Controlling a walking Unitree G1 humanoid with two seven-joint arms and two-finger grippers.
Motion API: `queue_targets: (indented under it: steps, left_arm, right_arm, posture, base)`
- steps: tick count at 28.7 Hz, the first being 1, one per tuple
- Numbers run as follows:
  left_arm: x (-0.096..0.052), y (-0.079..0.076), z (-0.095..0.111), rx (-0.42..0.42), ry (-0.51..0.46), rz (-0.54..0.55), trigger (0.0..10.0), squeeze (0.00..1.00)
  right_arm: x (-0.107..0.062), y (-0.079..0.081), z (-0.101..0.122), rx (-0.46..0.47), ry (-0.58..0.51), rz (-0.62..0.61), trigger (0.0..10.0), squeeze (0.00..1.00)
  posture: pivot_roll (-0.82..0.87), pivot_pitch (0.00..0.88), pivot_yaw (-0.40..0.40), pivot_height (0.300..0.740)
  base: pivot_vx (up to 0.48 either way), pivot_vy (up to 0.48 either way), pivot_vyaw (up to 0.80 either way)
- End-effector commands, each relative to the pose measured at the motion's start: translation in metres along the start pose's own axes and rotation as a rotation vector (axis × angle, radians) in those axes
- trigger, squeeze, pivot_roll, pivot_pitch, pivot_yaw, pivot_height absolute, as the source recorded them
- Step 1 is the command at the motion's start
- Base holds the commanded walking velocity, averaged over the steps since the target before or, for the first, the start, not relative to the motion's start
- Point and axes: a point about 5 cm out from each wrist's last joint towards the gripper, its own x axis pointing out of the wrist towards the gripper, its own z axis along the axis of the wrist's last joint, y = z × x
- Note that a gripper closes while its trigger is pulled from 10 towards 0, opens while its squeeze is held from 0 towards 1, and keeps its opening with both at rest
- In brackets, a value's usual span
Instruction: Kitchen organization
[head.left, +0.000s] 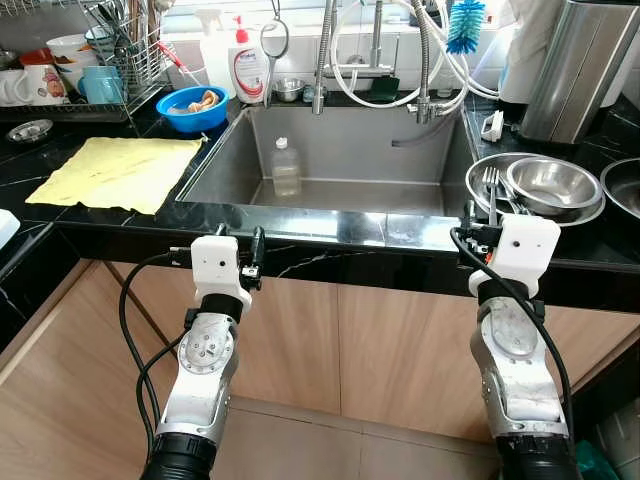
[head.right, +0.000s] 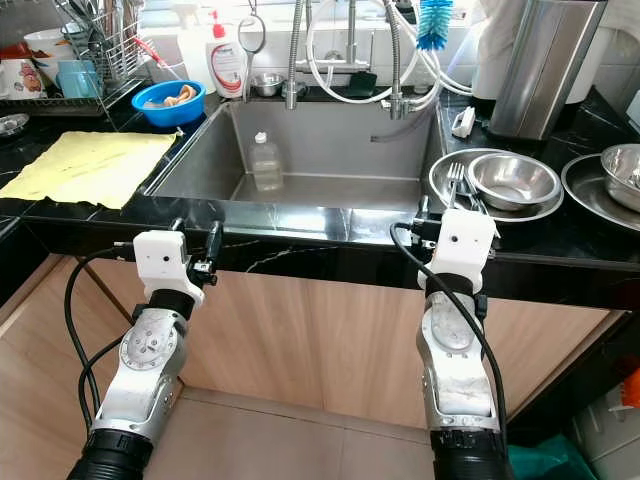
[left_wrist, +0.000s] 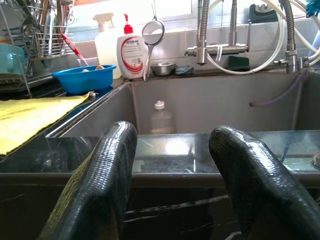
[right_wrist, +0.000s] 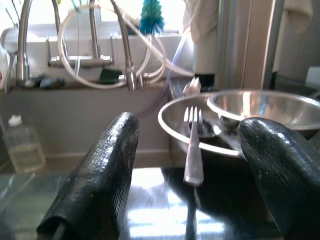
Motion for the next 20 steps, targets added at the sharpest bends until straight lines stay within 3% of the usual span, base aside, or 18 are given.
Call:
queue_targets:
  steps: [1,12,13,14,15,20]
  left_arm:
    - [-0.0006,0.0037,0.006,0.004,-0.018,0.01,10.0,0.0]
    - [-0.0036,0.0003,0.0063,-0.008,-0.012,0.017,10.0,0.0]
    - [-0.0039,-0.0002,0.006,-0.008,-0.011,0.018,10.0,0.0]
    - [-0.0039,-0.0002,0.006,-0.008,-0.011,0.018,10.0,0.0]
    - [-0.0041,-0.0005,0.0058,-0.009,-0.009,0.019,10.0,0.0]
    - [-0.0052,0.0007,0.0058,-0.01,-0.008,0.028,10.0,0.0]
  right_arm:
    - [0.0017,0.005,-0.0033,0.006,0.028,0.018,10.0,0.0]
    - [0.0049,0.0007,-0.0116,-0.013,0.069,-0.006,10.0,0.0]
    - [0.0054,0.0007,-0.0117,-0.022,0.07,-0.004,4.2,0.0]
    - [0.0054,0.0007,-0.0117,-0.022,0.07,-0.004,4.2,0.0]
    - [0.0061,0.0008,-0.0116,-0.024,0.07,-0.005,0.0,0.0]
    - [0.0085,0.0026,-0.0088,-0.016,0.058,0.002,0.0,0.0]
  posture:
    - [-0.15,0.0,0.055,0.74]
    - [-0.15,0.0,0.051,0.74]
    - [-0.15,0.0,0.049,0.74]
    - [-0.15,0.0,0.049,0.74]
    - [-0.15,0.0,0.048,0.74]
    - [-0.15,0.0,0.044,0.74]
  base:
    - [0.0,0.0,0.0]
    - [0.0,0.0,0.0]
    - [0.0,0.0,0.0]
    - [0.0,0.0,0.0]
    - [0.0,0.0,0.0]
    - [0.0,0.0,0.0]
